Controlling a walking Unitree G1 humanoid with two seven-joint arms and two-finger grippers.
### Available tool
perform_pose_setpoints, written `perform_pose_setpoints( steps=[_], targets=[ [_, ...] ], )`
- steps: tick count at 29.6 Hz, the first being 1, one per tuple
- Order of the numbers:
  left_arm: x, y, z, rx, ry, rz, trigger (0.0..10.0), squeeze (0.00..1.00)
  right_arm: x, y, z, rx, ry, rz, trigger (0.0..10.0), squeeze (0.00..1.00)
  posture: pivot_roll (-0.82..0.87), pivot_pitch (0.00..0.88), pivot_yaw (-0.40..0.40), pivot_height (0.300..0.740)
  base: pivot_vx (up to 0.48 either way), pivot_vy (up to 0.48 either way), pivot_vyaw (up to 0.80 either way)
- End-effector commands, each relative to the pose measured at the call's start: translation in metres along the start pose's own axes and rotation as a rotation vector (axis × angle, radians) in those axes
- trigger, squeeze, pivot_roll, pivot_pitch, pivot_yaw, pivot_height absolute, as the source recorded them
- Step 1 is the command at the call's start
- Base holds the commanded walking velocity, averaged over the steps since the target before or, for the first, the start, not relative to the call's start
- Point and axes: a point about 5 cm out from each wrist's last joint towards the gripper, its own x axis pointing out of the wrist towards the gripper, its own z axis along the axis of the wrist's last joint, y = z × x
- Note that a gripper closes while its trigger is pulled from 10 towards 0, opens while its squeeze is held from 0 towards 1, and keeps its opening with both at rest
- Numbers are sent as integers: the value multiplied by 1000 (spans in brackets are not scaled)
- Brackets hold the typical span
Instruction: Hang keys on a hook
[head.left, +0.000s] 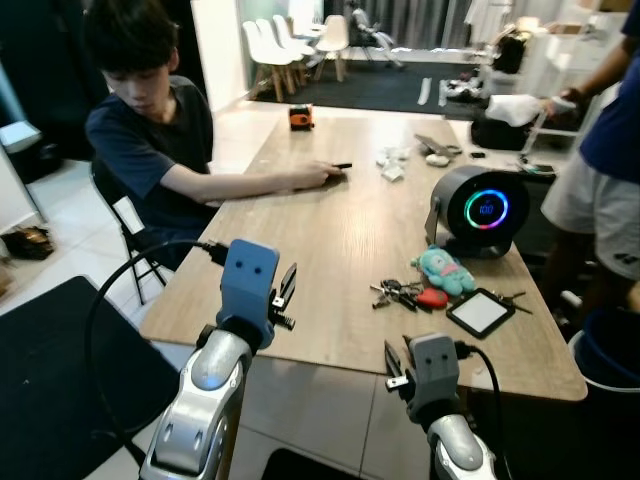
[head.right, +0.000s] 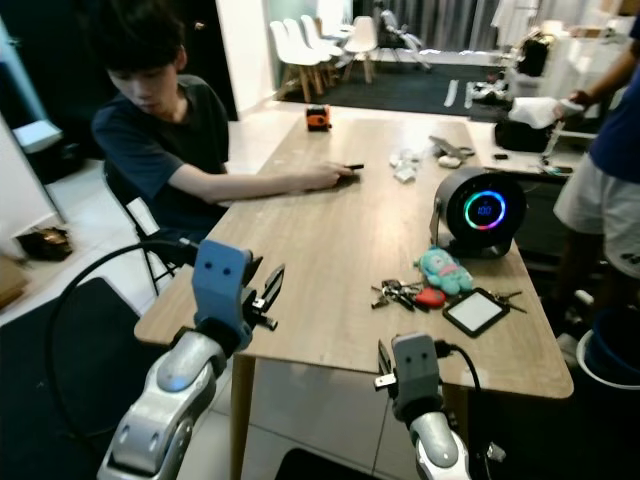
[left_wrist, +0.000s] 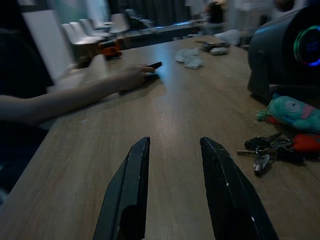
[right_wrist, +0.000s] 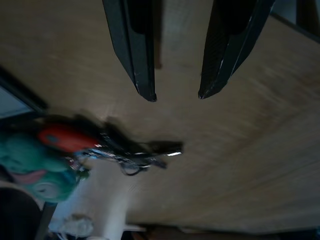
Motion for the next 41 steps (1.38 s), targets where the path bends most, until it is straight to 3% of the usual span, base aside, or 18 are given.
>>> perform_pose_setpoints(
  steps=[1,15,27,36,38,41],
  targets=[
    [-2,-3,-1,10,5,-12,10000,0,-7,-4,-9,2,39,-14,10000,0,75,103,43,740,0,-420,0],
    [-2,-3,-2,8,9,-10,10000,0,-8,-2,-10,3,42,-13,10000,0,77,108,44,740,107,-399,0],
    [-1,-3,-2,-10,21,5,10000,0,-9,-2,-11,4,47,-12,10000,0,78,115,44,740,0,0,0],
    [1,2,7,-126,14,20,10000,0,-8,-1,-8,6,39,-10,10000,0,77,118,41,740,0,0,0],
    [3,4,22,-190,-14,-7,10000,0,-4,-2,1,1,0,-9,10000,0,86,119,49,740,0,0,0],
    [5,7,29,-204,-26,-14,10000,0,-1,-3,8,0,-26,-9,10000,0,88,117,50,740,0,0,0]
  ],
)
